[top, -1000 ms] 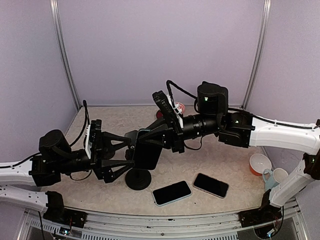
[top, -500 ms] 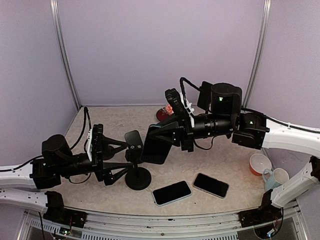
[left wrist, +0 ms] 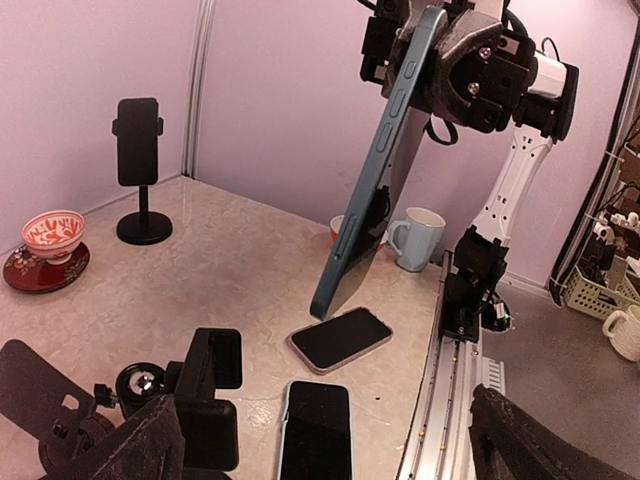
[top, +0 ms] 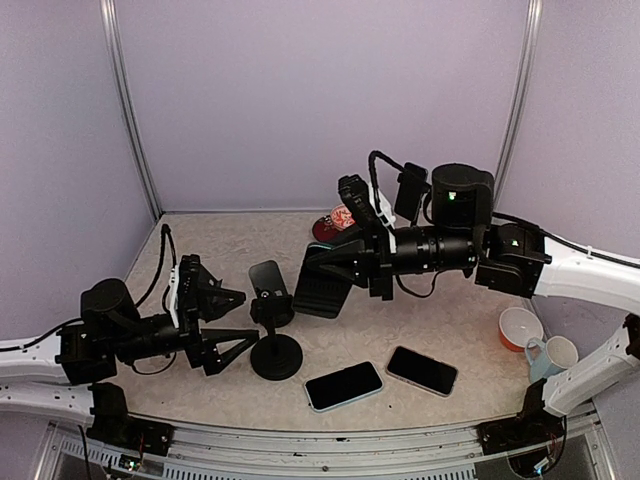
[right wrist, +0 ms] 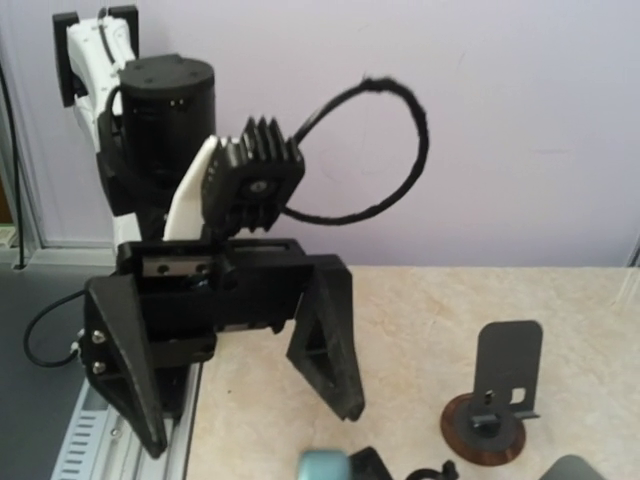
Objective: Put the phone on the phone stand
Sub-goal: Pass from the left arm to the right, then move the phone stand.
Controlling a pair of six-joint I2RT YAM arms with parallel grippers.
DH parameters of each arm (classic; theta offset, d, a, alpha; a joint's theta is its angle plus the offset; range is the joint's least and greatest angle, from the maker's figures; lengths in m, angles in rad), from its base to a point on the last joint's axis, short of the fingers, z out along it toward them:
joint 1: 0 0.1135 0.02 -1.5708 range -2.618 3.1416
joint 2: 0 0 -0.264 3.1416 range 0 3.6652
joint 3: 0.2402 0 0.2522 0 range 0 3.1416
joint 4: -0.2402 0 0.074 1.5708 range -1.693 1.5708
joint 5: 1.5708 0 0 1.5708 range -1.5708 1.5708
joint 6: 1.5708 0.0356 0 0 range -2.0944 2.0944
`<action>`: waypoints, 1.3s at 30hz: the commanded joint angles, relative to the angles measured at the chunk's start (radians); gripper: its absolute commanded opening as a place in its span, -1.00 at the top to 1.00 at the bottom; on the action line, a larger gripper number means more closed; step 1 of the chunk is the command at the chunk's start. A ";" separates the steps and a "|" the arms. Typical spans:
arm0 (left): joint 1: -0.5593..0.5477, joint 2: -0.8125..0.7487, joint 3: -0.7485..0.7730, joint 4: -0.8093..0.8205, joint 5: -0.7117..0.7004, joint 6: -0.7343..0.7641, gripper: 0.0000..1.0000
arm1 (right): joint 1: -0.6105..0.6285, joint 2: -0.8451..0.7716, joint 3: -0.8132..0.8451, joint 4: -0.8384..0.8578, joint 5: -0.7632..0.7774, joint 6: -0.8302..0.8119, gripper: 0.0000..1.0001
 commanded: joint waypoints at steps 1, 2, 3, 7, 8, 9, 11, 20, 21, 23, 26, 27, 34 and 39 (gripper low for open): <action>0.007 -0.016 -0.011 -0.023 -0.042 -0.025 -0.96 | 0.006 -0.046 0.012 0.020 0.021 -0.027 1.00; 0.010 -0.007 -0.006 -0.035 -0.066 -0.026 -0.97 | 0.006 -0.046 0.013 0.018 0.018 -0.028 1.00; 0.014 0.006 0.000 -0.048 -0.089 -0.025 -0.97 | 0.006 -0.044 0.013 0.019 0.016 -0.029 1.00; 0.038 0.066 0.017 -0.047 -0.099 -0.019 -0.97 | 0.006 -0.036 0.017 0.018 0.002 -0.034 1.00; 0.042 0.075 0.019 -0.039 -0.099 -0.016 -0.97 | 0.006 -0.034 0.017 0.020 -0.001 -0.034 1.00; 0.046 0.083 0.018 -0.030 -0.099 -0.013 -0.97 | 0.006 -0.032 0.017 0.021 -0.005 -0.034 1.00; 0.060 0.093 0.018 -0.016 -0.094 -0.010 -0.97 | 0.006 -0.029 0.017 0.021 -0.021 -0.031 1.00; 0.136 0.129 0.002 0.050 0.017 0.012 -0.69 | 0.006 -0.024 0.007 -0.006 -0.062 -0.019 1.00; 0.143 0.137 0.003 0.052 0.031 0.014 -0.63 | 0.006 -0.027 0.001 -0.006 -0.058 -0.018 1.00; 0.156 0.150 0.002 0.065 0.059 0.011 -0.57 | 0.007 -0.035 -0.008 -0.006 -0.055 -0.015 1.00; 0.164 0.169 0.000 0.090 0.088 0.012 -0.43 | 0.006 -0.048 -0.024 -0.002 -0.049 -0.016 1.00; 0.165 0.175 0.000 0.093 0.090 0.012 -0.37 | 0.006 -0.051 -0.027 0.001 -0.044 -0.017 1.00; 0.174 0.197 0.004 0.117 0.107 0.016 -0.12 | 0.006 -0.039 -0.028 -0.003 -0.057 -0.016 1.00; 0.180 0.201 0.004 0.116 0.108 0.016 0.16 | 0.006 -0.027 -0.023 -0.003 -0.074 -0.013 1.00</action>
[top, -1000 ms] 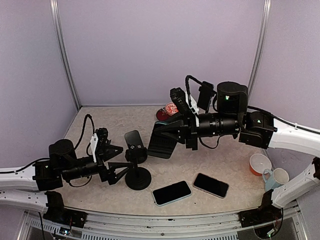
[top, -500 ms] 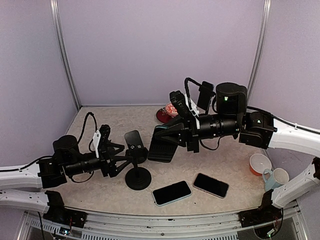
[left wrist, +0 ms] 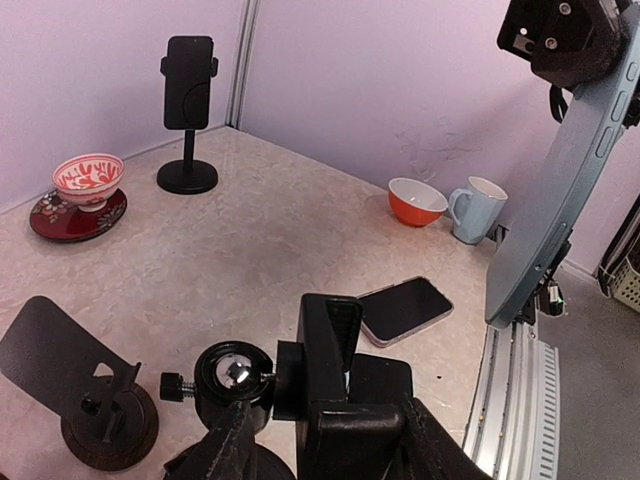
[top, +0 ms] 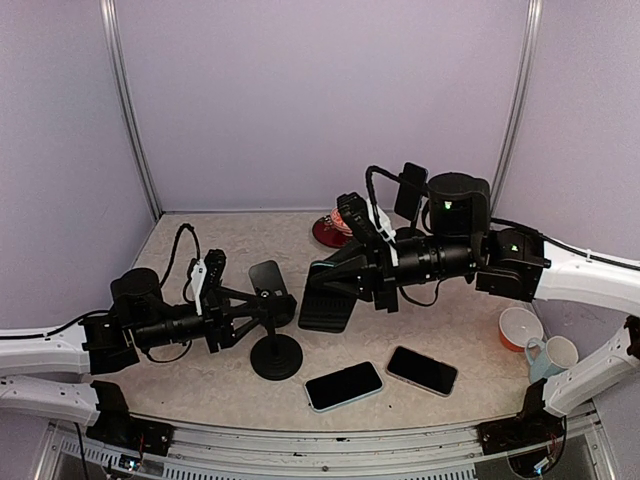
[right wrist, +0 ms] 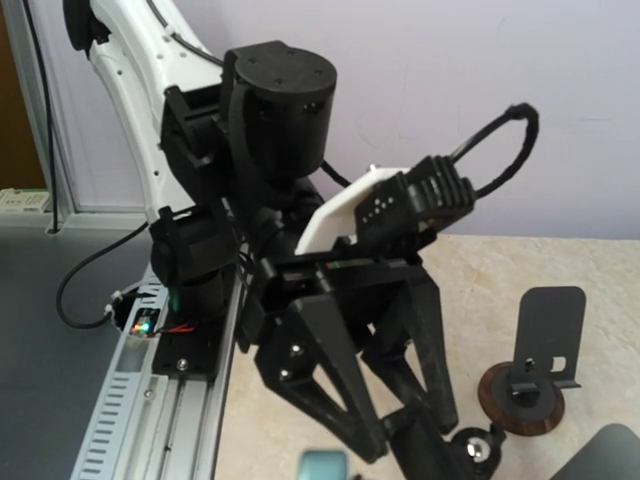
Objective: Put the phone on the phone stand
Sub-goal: Move the phone stand.
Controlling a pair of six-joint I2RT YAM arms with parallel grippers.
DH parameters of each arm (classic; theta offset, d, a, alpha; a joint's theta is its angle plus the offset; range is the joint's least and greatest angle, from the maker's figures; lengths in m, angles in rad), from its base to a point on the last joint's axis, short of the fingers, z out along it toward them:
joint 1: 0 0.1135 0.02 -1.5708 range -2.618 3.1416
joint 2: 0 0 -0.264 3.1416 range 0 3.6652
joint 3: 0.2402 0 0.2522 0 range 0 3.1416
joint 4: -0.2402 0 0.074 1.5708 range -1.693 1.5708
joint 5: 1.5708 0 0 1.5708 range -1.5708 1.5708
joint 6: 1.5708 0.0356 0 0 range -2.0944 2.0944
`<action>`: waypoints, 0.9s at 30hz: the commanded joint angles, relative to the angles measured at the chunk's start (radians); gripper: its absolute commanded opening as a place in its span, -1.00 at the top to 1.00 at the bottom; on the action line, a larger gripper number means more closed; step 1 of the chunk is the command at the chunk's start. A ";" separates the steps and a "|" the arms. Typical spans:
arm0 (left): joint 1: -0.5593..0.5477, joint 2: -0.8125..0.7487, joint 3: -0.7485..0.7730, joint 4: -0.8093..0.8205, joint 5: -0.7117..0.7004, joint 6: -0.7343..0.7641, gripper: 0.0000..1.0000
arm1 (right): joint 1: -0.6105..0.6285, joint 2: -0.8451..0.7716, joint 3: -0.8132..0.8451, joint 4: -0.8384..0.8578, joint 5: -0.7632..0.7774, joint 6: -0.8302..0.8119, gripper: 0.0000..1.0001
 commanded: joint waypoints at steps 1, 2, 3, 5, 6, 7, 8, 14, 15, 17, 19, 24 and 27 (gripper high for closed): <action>0.011 0.006 0.009 0.034 0.021 0.007 0.24 | 0.006 -0.007 0.016 0.039 -0.026 0.003 1.00; 0.011 0.006 0.010 0.034 0.020 0.006 0.32 | 0.006 -0.004 0.019 0.037 -0.026 0.004 1.00; 0.011 0.006 0.009 0.036 0.021 0.006 0.43 | 0.007 -0.002 0.023 0.037 -0.029 0.008 1.00; 0.012 0.007 0.008 0.040 0.023 0.006 0.68 | 0.006 0.004 0.031 0.039 -0.053 0.012 1.00; 0.012 0.008 0.008 0.042 0.025 0.005 0.79 | 0.006 0.009 0.034 0.040 -0.077 0.013 1.00; 0.012 0.008 0.009 0.046 0.030 0.005 0.89 | 0.006 0.014 0.042 0.041 -0.105 0.014 1.00; 0.012 0.011 0.010 0.048 0.034 0.005 0.98 | 0.007 0.023 0.051 0.042 -0.145 0.014 1.00; 0.012 0.024 0.006 0.091 0.102 -0.007 1.00 | 0.040 0.131 0.136 0.019 -0.397 -0.030 1.00; 0.011 0.027 0.008 0.099 0.116 -0.009 1.00 | 0.053 0.155 0.156 0.004 -0.405 -0.055 1.00; 0.011 0.028 0.007 0.115 0.141 -0.017 1.00 | 0.080 0.205 0.207 -0.038 -0.403 -0.096 1.00; 0.009 0.024 0.006 0.130 0.163 -0.026 1.00 | 0.090 0.255 0.255 -0.057 -0.416 -0.112 1.00; 0.000 0.009 0.006 0.156 0.202 -0.038 1.00 | 0.090 0.360 0.328 -0.031 -0.464 -0.127 1.00; -0.012 0.001 0.005 0.167 0.214 -0.045 1.00 | 0.090 0.414 0.365 -0.039 -0.472 -0.134 1.00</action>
